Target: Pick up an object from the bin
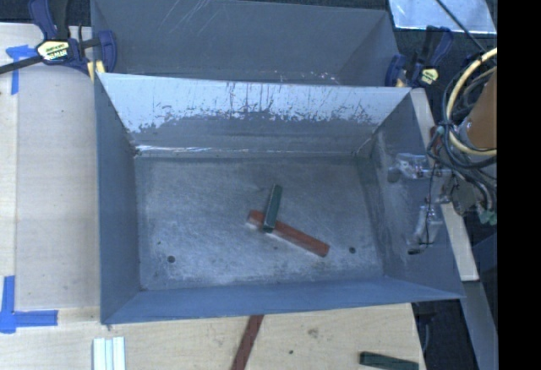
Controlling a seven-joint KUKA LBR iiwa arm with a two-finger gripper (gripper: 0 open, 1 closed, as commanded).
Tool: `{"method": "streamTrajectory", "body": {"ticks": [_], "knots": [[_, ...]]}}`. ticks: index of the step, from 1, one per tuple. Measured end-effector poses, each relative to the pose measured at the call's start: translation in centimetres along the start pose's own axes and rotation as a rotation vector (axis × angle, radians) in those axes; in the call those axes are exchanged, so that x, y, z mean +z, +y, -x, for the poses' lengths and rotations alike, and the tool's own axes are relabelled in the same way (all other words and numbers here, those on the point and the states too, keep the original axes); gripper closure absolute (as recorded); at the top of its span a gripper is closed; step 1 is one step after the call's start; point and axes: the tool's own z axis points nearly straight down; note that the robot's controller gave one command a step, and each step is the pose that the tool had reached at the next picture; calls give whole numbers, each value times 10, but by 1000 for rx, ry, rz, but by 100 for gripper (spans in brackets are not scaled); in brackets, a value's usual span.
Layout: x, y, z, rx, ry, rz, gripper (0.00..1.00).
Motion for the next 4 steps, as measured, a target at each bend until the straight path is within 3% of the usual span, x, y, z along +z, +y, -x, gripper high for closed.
{"method": "streamTrajectory", "body": {"ticks": [1,2,3,4], "knots": [[31,49,28,-109,0,0,0],[93,49,25,-112,-5,1,0],[120,80,28,-232,4,1,0],[133,96,22,-384,0,3,0]]}}
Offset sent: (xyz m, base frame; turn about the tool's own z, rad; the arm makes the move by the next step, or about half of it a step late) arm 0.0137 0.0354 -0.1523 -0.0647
